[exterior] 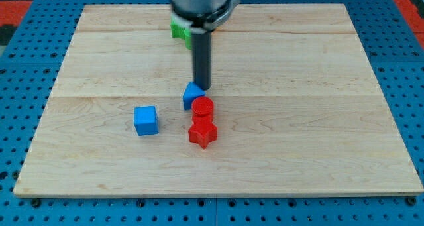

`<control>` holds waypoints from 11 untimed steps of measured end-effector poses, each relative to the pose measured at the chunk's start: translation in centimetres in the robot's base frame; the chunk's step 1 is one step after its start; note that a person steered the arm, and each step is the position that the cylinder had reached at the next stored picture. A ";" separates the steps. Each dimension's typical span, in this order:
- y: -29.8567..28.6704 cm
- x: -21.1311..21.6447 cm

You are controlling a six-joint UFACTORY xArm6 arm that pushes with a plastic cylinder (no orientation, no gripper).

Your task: Slide the blue cube closer to red star

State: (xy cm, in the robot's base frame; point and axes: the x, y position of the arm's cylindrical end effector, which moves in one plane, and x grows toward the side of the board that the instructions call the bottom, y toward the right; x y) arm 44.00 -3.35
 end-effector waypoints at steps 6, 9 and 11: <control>1.1 -2.5; -11.7 -4.5; -9.4 5.1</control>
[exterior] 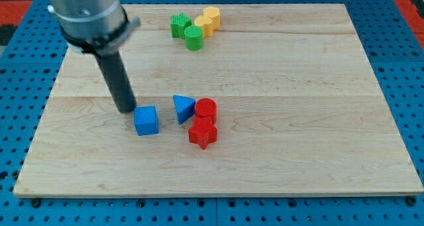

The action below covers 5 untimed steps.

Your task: Slide the blue cube closer to red star

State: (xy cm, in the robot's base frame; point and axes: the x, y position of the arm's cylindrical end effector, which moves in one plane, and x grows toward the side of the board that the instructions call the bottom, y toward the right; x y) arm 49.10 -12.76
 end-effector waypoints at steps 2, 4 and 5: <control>-2.9 2.0; 4.5 2.0; -0.2 2.0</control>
